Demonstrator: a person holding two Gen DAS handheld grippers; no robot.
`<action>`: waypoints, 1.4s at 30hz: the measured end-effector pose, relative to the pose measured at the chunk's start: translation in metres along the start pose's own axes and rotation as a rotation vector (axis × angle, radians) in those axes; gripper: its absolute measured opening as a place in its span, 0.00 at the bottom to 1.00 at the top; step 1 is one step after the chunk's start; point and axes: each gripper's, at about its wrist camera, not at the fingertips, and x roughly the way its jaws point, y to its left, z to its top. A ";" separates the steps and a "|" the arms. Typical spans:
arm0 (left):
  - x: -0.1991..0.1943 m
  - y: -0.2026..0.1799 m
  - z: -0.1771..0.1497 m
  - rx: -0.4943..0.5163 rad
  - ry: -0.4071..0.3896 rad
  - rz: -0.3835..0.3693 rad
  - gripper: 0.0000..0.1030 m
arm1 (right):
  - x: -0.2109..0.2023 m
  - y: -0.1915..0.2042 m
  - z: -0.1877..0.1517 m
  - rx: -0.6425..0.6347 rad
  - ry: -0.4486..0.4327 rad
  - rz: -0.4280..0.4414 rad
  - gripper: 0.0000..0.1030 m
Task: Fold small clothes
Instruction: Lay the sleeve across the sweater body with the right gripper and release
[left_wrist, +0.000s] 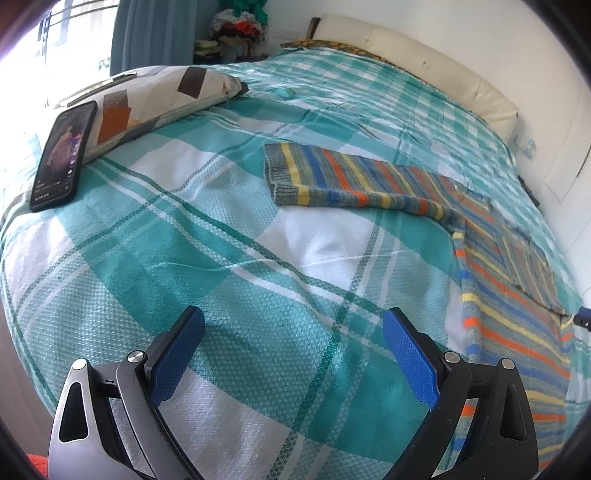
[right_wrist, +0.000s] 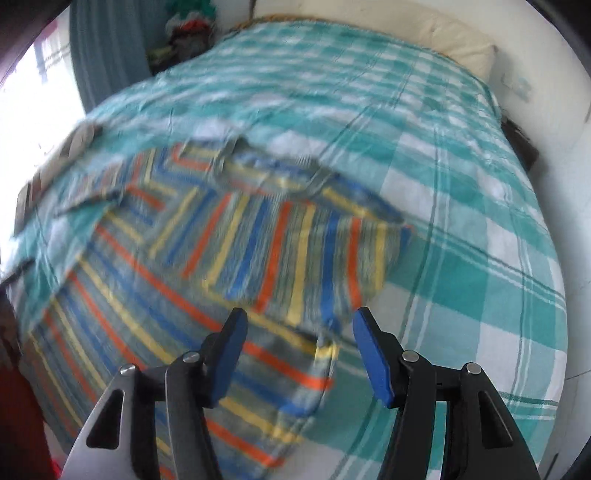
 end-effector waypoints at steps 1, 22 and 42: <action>0.001 -0.002 -0.001 0.008 0.005 0.005 0.95 | 0.008 0.002 -0.003 -0.001 0.001 -0.039 0.57; 0.017 -0.026 -0.012 0.149 0.041 0.082 0.96 | -0.003 -0.081 0.011 0.407 -0.038 0.327 0.53; 0.027 -0.040 -0.017 0.228 0.062 0.114 1.00 | 0.076 -0.108 0.024 0.490 0.073 -0.200 0.56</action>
